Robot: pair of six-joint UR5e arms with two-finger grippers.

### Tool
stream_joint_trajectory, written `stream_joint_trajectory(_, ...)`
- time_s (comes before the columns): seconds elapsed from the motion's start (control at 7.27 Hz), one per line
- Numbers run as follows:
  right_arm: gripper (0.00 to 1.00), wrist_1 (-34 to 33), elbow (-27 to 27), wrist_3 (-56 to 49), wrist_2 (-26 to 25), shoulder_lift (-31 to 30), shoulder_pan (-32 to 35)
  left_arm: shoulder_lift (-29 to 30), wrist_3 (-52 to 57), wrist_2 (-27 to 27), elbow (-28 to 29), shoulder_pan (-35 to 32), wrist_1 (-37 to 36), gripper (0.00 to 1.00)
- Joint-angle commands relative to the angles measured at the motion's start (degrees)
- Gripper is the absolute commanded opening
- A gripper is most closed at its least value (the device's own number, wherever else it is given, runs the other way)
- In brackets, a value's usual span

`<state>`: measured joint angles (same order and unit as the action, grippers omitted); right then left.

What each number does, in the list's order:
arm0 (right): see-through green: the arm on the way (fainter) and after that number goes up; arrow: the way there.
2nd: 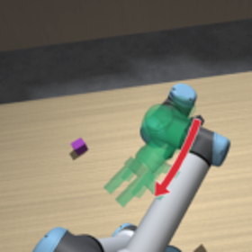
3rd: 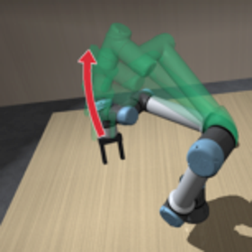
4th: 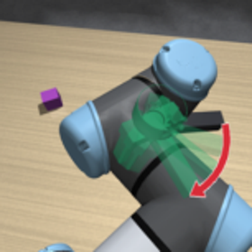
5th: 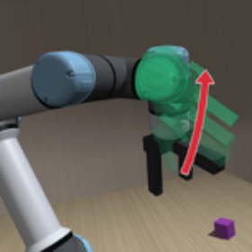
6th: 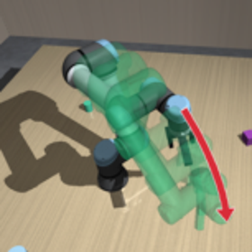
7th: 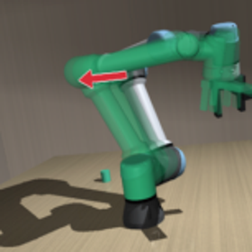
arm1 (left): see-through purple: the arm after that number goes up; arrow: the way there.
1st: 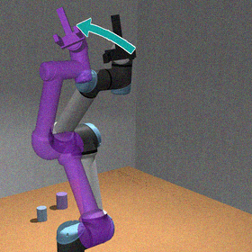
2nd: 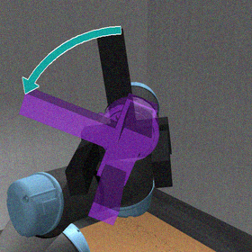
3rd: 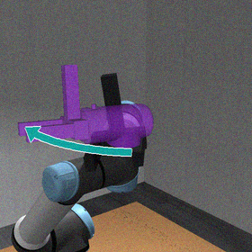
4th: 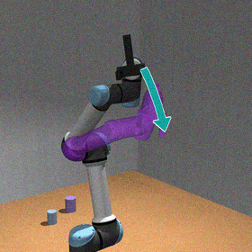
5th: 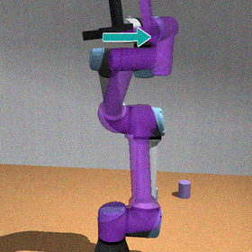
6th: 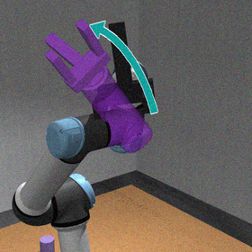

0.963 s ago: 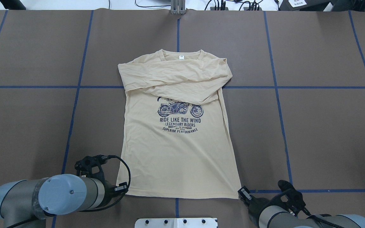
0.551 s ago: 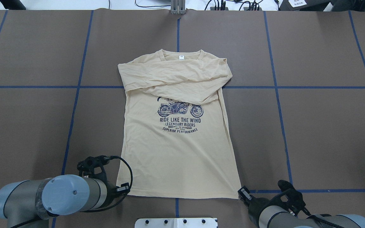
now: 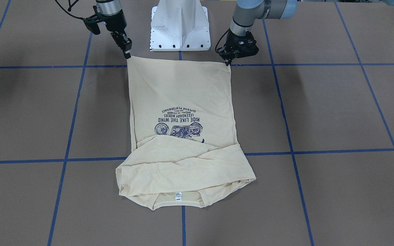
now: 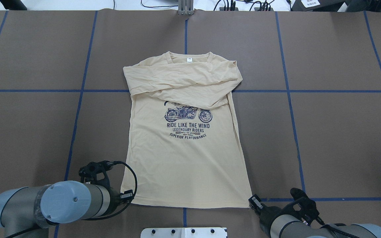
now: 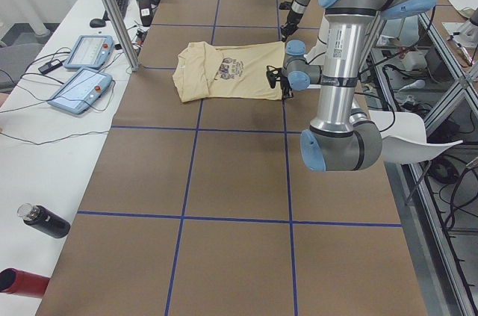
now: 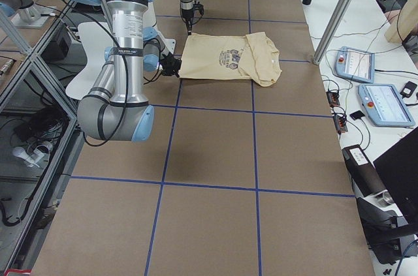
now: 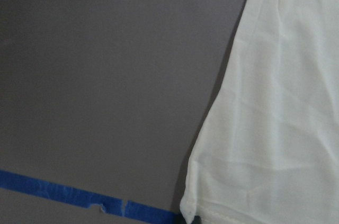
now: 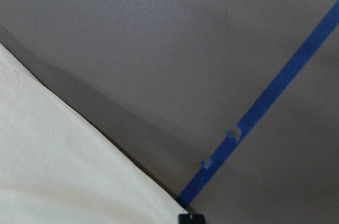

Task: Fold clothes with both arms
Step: 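Move the left gripper to the hem corner and grasp both hem corners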

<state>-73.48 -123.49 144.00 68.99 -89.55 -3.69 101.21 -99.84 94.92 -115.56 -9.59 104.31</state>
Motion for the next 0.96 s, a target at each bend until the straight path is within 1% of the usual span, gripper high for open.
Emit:
stream_joint_trajectory(0.0, 0.0, -0.1, -1.0, 0.0, 0.2, -0.1, 0.0, -0.3, 0.0, 0.2, -6.8, 0.4, -6.5, 0.0)
stream_joint_trajectory(0.14, 0.0, -0.2, -3.1, 0.1, 0.3, -1.4, -1.1, -0.3, -1.7, 2.7, -11.3, 0.6, -9.2, 0.0)
stream_joint_trajectory(0.28, 0.0, -0.2, -6.6, 0.9, 0.3, -4.0, -2.9, -0.3, -2.8, 5.7, -14.5, 1.8, -9.7, 0.0)
stream_joint_trajectory(0.41, 0.0, -0.3, -9.6, 1.0, 0.3, -5.9, -3.4, -0.3, -2.9, 6.0, -17.2, 2.0, -10.4, 0.0)
stream_joint_trajectory(0.55, 0.0, -0.5, -11.3, 0.9, 0.3, -6.1, -1.9, -0.4, -2.9, 6.7, -19.9, 1.2, -11.3, 0.0)
stream_joint_trajectory(0.69, 0.0, -5.1, -11.5, -1.1, 1.5, -4.7, 3.2, 0.2, -2.2, 6.9, -19.5, -0.2, -11.2, 0.0)
stream_joint_trajectory(0.83, 0.0, -9.2, -10.7, -8.7, 6.9, 1.1, 8.2, 1.7, 1.7, 7.4, -18.1, -5.1, -11.1, 0.0)
